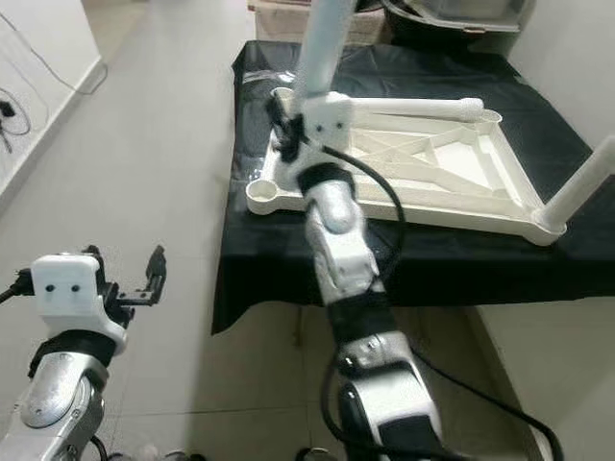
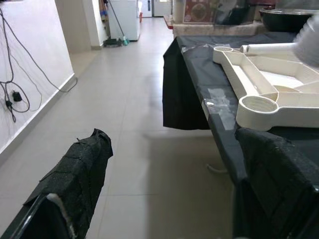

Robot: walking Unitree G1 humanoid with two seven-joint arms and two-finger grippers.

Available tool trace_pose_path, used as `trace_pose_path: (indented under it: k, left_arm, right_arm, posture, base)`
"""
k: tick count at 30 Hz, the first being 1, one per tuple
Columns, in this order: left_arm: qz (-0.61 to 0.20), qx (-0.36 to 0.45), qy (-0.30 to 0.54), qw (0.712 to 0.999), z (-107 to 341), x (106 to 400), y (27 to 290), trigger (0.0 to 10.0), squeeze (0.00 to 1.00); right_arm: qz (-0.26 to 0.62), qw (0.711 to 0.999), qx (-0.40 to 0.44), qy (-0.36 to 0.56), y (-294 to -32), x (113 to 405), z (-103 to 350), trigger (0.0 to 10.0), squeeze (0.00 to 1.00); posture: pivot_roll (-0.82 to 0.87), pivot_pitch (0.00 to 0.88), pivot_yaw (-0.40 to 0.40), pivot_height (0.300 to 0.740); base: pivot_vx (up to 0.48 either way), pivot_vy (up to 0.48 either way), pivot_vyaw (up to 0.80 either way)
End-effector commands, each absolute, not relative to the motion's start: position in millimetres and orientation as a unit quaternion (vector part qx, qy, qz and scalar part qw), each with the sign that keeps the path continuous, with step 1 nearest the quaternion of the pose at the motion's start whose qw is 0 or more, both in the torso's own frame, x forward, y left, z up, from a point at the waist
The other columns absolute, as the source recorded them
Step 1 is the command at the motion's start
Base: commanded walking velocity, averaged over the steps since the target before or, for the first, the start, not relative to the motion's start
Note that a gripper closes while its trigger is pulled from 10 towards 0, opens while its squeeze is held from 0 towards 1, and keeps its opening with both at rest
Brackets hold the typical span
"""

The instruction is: Building children table

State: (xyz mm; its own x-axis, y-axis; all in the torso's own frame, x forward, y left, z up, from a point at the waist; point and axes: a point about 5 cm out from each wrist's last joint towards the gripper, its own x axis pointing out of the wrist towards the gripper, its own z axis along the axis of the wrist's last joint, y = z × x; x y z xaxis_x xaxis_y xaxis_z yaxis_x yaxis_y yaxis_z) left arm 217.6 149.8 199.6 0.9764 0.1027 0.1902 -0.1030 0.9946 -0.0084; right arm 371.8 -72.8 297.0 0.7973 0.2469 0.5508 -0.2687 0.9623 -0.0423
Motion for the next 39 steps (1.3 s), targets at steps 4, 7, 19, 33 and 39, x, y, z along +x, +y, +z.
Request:
trace_pose_path:
  k: [4, 7, 19, 33, 39]
  left_arm:
    - [0.063, 0.003, -0.087, 0.994, 195.4, 217.8, 151.1, 10.0, 0.0]
    - [0.065, 0.003, -0.089, 0.994, 196.0, 217.4, 152.0, 10.0, 0.0]
    - [0.063, 0.001, -0.085, 0.994, 194.6, 215.1, 148.5, 10.0, 0.0]
    - [0.064, 0.002, -0.084, 0.994, 194.8, 215.2, 148.6, 10.0, 0.0]
    - [0.066, -0.005, -0.084, 0.994, 195.8, 212.5, 150.6, 10.0, 0.0]
  right_arm:
    - [0.132, 0.944, 0.034, -0.302, -63.2, 377.1, 306.7, 10.0, 0.0]
    - [0.142, 0.942, 0.039, -0.302, -55.9, 378.7, 308.8, 10.0, 0.0]
    - [0.162, 0.938, 0.051, -0.304, -33.9, 382.5, 314.8, 10.0, 0.0]
    - [0.208, 0.93, 0.075, -0.294, -29.1, 377.8, 307.6, 10.0, 0.0]
    - [0.209, 0.931, 0.063, -0.291, -38.2, 374.9, 295.0, 10.0, 0.0]
  posture:
    - [0.03, 0.142, -0.098, 0.74]
    - [0.03, 0.142, -0.098, 0.74]
    - [0.02, 0.169, -0.118, 0.74]
    - [0.01, 0.184, -0.126, 0.74]
    - [0.0, 0.182, -0.116, 0.74]
  base:
    - [0.0, 0.0, 0.0]
    - [0.0, 0.0, 0.0]
    - [0.0, 0.0, 0.0]
    - [0.0, 0.0, 0.0]
    - [0.0, 0.0, 0.0]
